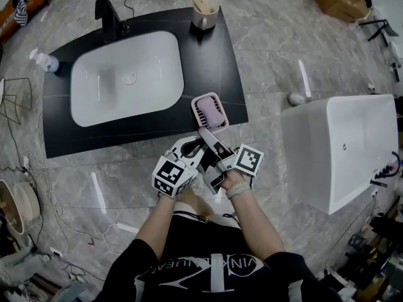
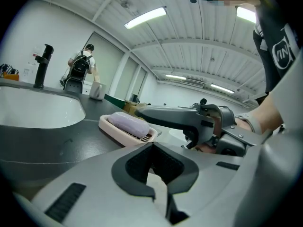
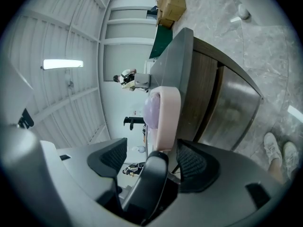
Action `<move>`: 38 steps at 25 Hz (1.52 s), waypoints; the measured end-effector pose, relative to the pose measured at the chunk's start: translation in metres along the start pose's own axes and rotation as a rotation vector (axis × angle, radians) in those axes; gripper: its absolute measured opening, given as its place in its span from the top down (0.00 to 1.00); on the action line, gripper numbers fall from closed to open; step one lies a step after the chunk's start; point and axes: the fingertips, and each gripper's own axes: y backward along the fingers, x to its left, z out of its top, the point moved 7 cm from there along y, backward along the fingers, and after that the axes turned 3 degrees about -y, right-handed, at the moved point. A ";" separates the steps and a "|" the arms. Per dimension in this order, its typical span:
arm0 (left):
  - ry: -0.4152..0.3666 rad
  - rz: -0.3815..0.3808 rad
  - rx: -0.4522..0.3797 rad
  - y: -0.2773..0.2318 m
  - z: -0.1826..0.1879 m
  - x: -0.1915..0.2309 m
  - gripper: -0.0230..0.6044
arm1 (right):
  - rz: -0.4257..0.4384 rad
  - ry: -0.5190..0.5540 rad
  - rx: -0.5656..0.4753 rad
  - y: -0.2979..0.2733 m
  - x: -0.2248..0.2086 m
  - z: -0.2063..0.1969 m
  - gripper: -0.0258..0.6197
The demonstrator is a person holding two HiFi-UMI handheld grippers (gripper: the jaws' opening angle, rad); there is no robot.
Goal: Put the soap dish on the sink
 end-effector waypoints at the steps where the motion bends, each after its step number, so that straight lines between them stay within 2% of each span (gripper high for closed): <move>1: 0.003 0.006 -0.003 0.000 0.000 0.003 0.94 | 0.000 -0.001 0.000 0.000 0.000 0.000 0.48; 14: 0.078 0.046 -0.045 -0.003 0.004 0.020 0.94 | 0.039 0.044 0.004 0.005 -0.003 -0.004 0.48; 22: 0.072 0.101 -0.078 0.025 0.006 0.024 0.94 | 0.047 0.092 0.018 0.014 0.003 -0.008 0.49; 24: 0.070 0.127 -0.082 0.036 0.007 0.029 0.94 | 0.035 0.093 0.029 0.016 0.004 -0.011 0.55; 29: 0.068 0.188 -0.096 0.059 0.011 0.041 0.94 | -0.057 0.152 0.040 0.025 0.007 -0.013 0.79; 30: 0.066 0.197 -0.099 0.064 0.013 0.042 0.94 | -0.024 0.193 0.041 0.024 0.014 -0.011 0.82; 32: 0.062 0.215 -0.108 0.072 0.016 0.042 0.94 | 0.101 0.306 0.047 0.020 0.034 -0.008 0.86; 34: 0.058 0.231 -0.120 0.079 0.020 0.042 0.94 | 0.154 0.368 0.042 0.020 0.049 -0.005 0.88; 36: 0.051 0.243 -0.129 0.086 0.025 0.042 0.94 | 0.109 0.390 0.012 0.028 0.054 -0.003 0.89; 38: 0.042 0.255 -0.135 0.092 0.030 0.043 0.94 | 0.004 0.441 -0.028 0.039 0.053 0.002 0.89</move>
